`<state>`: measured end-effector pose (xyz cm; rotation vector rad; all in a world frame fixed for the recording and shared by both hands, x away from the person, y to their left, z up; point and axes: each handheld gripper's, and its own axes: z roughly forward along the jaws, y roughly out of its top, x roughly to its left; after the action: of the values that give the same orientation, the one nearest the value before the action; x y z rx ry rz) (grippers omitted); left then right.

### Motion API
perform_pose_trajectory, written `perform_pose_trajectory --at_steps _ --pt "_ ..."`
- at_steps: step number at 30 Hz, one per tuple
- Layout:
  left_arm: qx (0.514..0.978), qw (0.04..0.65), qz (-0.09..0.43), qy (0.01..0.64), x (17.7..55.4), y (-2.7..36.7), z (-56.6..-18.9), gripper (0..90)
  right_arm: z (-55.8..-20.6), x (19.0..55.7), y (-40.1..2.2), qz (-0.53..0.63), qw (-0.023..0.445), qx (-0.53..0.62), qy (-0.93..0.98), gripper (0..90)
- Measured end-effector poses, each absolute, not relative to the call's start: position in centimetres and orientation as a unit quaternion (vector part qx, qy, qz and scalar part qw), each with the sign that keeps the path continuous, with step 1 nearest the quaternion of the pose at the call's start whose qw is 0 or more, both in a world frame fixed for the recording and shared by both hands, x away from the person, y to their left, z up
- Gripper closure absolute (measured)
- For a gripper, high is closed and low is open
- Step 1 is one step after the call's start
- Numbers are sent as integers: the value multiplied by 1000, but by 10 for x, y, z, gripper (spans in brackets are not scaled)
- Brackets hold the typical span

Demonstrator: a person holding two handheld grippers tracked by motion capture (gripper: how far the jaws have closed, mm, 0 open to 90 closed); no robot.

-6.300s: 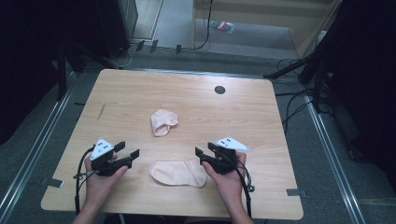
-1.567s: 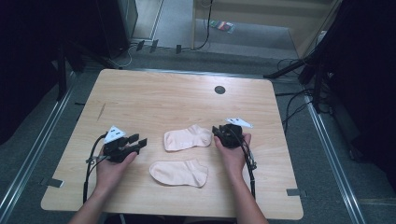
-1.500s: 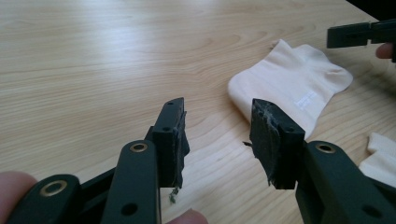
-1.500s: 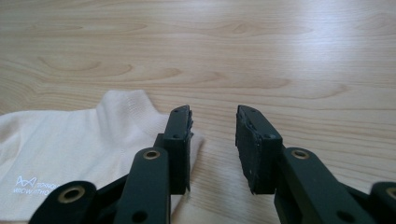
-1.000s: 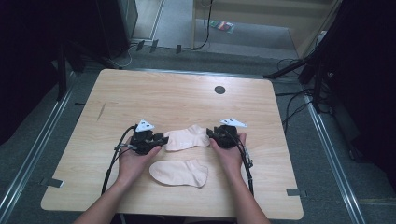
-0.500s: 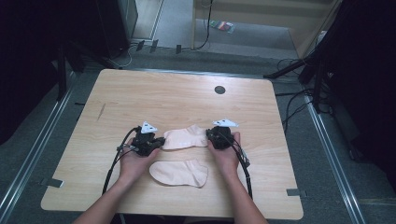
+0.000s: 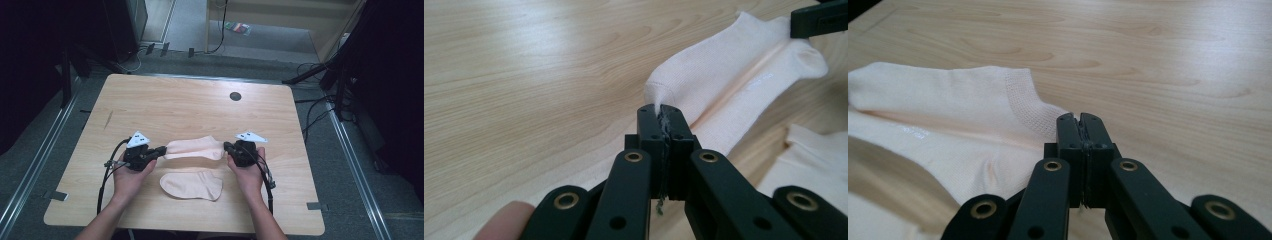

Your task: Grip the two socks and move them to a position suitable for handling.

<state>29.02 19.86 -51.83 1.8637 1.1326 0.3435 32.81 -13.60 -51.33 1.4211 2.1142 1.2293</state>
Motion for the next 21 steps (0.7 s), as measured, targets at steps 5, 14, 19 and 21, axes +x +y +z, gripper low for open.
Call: perform_pose_trajectory --at_steps 5,14,19,21 --pt "759 457 134 444 270 204 -512 900 -510 307 -140 440 137 496 736 896" --pt "774 451 127 426 239 207 -506 900 -507 270 -140 439 128 481 748 896" --pt "785 440 121 419 226 206 -511 900 -511 252 -142 431 127 471 759 896" --pt "792 432 121 414 222 205 -513 900 -514 246 -143 427 122 473 761 896"
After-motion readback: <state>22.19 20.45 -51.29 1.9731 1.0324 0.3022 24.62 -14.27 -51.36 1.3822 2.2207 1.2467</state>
